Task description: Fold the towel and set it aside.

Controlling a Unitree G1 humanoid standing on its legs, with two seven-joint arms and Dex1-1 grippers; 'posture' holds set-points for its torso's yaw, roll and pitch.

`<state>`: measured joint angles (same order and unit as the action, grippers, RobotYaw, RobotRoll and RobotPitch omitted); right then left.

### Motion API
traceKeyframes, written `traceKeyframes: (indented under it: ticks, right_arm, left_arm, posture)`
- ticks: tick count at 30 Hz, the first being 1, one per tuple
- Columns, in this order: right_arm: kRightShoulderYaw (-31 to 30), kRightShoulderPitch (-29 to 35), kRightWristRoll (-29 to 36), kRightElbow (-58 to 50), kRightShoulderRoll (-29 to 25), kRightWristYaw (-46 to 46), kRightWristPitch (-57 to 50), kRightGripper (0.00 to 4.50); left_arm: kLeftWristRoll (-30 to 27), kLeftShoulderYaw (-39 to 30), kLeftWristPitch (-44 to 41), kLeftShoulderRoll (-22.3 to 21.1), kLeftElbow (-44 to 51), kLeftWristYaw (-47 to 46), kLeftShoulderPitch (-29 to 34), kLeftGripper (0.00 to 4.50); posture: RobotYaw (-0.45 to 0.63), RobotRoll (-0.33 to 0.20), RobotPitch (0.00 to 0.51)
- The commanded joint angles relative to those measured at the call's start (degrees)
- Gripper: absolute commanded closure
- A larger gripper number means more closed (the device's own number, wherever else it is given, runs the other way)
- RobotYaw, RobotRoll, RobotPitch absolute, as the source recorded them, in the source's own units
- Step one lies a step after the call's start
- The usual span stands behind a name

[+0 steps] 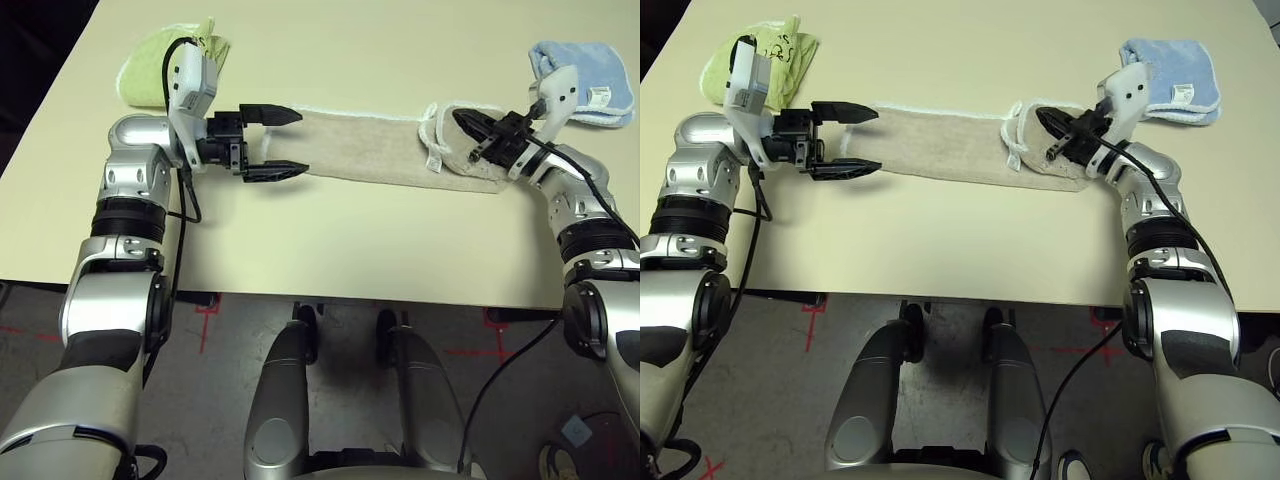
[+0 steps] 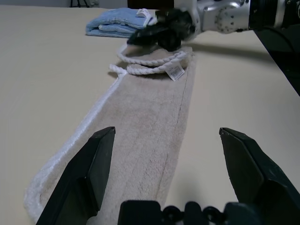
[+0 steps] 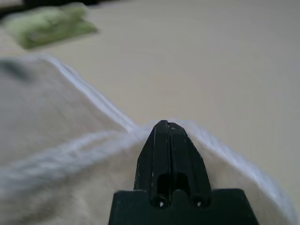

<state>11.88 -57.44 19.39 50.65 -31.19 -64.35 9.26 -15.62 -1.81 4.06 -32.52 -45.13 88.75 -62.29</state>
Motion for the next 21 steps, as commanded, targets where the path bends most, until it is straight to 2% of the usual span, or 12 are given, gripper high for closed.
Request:
traceKeyframes:
  ticks: [1,5,8,15,21]
  right_arm:
    - [0.38,1.20,3.55,-9.19,-4.65,-8.49,-4.06,4.47]
    - [-0.63,5.68,5.62,-17.73,-9.72,-15.85,-7.80,4.47]
    - [-0.32,9.06,6.35,-20.16,-12.28,-19.01,-9.16,4.47]
    - [1.02,14.84,6.77,-19.59,-13.98,-21.67,-7.84,4.47]
    - [0.99,16.00,5.92,-16.54,-14.41,-22.51,-4.93,4.47]
  left_arm:
    - [0.05,-0.02,0.84,-0.24,0.30,0.06,0.47,0.00]
    - [0.28,-0.01,1.90,0.21,-1.40,-0.16,-0.13,0.00]
    - [0.46,-0.02,2.54,0.77,-2.89,-0.65,-0.83,0.00]
    - [0.51,-0.12,2.83,0.57,-3.97,-1.16,-1.33,0.00]
    - [0.37,-0.26,2.37,0.24,-3.61,-1.38,-0.76,0.00]
  posture:
    - [0.00,0.000,0.355]
    - [-0.03,0.000,0.351]
    - [-0.03,0.000,0.350]
    - [-0.02,0.000,0.354]
    - [-0.01,0.000,0.355]
